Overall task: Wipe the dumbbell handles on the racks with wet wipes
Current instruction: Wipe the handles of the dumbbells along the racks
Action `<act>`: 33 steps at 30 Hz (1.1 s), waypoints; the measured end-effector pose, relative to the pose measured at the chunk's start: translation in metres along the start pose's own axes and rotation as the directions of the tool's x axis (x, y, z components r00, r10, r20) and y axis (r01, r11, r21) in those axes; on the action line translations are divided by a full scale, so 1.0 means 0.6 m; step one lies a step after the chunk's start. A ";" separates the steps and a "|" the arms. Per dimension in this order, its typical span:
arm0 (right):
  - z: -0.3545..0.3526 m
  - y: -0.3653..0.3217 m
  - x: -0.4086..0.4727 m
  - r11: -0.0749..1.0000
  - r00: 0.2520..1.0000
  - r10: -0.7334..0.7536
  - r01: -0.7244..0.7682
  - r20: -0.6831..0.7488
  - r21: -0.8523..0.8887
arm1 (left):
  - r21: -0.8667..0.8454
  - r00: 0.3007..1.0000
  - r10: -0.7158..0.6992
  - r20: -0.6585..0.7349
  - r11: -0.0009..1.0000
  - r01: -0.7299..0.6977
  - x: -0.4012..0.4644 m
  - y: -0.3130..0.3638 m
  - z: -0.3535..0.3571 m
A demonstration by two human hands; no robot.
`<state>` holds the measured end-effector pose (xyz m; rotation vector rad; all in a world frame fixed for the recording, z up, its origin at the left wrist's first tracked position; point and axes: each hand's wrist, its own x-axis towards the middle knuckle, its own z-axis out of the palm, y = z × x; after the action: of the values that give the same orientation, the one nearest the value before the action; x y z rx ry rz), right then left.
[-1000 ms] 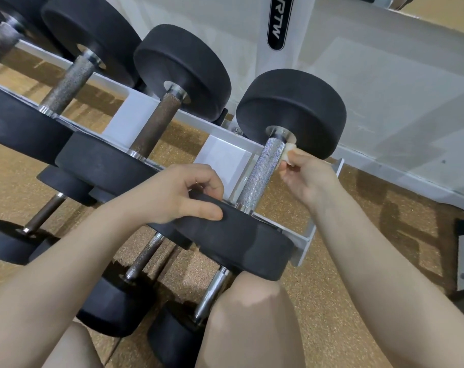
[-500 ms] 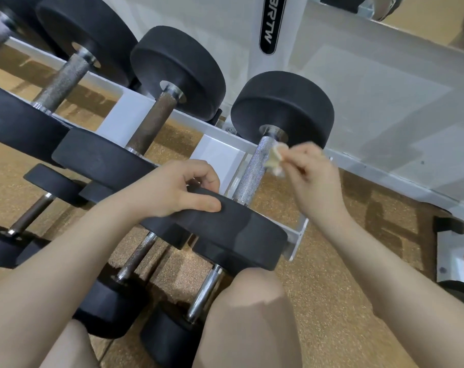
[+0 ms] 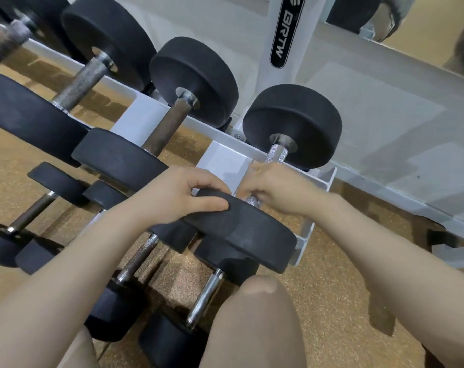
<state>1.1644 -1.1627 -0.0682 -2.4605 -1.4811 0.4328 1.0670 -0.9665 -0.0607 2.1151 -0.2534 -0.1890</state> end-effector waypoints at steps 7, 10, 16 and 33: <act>-0.020 0.014 -0.002 0.995 0.884 0.048 -0.085 -0.465 -0.059 | 0.081 0.999 0.000 0.052 0.997 -0.004 0.007 -0.007 -0.003; -0.033 0.014 0.030 0.924 0.956 0.201 -0.257 -0.211 -0.284 | 0.077 0.985 -0.099 0.140 0.993 0.089 0.007 0.010 -0.009; -0.010 -0.057 -0.016 0.969 0.985 0.172 -0.165 0.024 -0.184 | 0.102 0.951 -0.186 0.248 0.981 0.166 0.012 0.031 -0.024; 0.011 0.045 0.015 -0.646 0.375 0.697 -0.043 0.612 0.762 | 0.061 0.939 -0.157 0.306 0.988 0.145 0.031 0.010 -0.028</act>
<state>1.1881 -1.1667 -0.0852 -1.1258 0.8607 0.6856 1.0881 -0.9607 -0.0474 2.1375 -0.2802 -0.6153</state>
